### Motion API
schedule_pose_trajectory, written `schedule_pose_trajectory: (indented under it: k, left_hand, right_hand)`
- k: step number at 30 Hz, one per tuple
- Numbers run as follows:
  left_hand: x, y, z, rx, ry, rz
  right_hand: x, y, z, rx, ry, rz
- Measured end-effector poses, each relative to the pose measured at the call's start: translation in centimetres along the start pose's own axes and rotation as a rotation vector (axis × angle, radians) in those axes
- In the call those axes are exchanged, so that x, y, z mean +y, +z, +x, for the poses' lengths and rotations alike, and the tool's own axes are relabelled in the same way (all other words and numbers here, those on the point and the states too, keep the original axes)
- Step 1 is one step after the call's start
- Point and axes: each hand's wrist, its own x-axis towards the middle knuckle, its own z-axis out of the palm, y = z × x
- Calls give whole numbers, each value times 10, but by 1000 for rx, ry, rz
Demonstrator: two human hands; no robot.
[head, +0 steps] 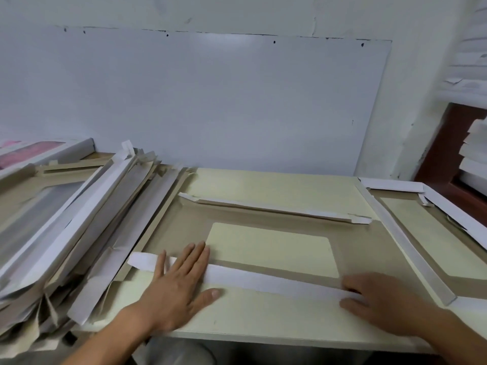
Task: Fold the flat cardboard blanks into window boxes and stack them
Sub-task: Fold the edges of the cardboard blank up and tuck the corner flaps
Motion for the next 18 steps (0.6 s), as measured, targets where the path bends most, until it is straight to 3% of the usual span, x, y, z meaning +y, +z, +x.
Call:
schedule_pose_trajectory:
  k: [4,8,10,13,14,15,16,17,18]
  left_hand:
    - [45,-15,-16,153,83,-83]
    - [92,-20,-38,291,374,-150]
    - [104,-13,-52,231,505,-212]
    - [122,8,-40,148,462,40]
    - [124,17,-34,33,297,-130]
    - [123,24,-20,31,88,-314]
    - [122,25,-15,99,-8,-208]
    - [124,22,-26,47,211,-121]
    - [124,26,-35,121,337,132]
  right_hand:
    - [-36,-9,-2,-85,-95,-1]
    - [-75,-2,25,-103,-164,172]
    - [-94,4,46,-80,-174,248]
    - [-124,12,74,-2,-102,441]
    - [-133,13,82,4,-60,552]
    - [-142,13,89,-7,-19,682]
    - [-150,11,95,-20,11,816]
    - [-156,9,100,-37,25,939]
    - [-160,6,104,-64,23,1048]
